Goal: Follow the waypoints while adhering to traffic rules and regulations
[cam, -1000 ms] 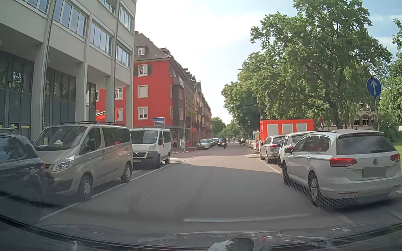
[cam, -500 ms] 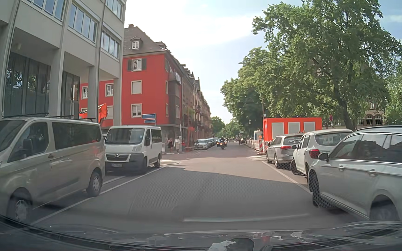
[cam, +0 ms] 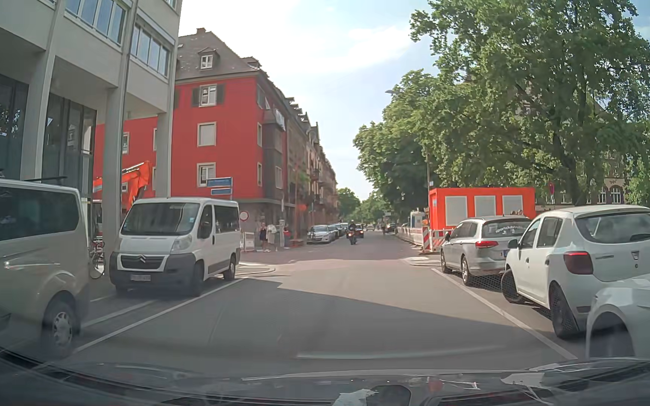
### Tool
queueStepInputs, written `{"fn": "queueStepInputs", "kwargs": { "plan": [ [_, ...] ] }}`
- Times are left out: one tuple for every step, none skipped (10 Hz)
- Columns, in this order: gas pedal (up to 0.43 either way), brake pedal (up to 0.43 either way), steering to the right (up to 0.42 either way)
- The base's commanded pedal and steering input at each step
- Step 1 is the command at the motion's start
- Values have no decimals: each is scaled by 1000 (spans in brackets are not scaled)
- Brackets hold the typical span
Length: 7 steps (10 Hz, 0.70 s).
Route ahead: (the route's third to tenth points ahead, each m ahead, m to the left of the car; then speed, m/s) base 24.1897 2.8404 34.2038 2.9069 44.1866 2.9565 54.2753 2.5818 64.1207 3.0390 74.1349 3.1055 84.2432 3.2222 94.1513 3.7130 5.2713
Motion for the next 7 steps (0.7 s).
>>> {"fn": "queueStepInputs", "kwargs": {
  "plan": [
    [0,0,25],
    [0,0,29],
    [0,0,30],
    [0,0,30],
    [0,0,29],
    [0,0,28],
    [0,0,28]
  ]
}}
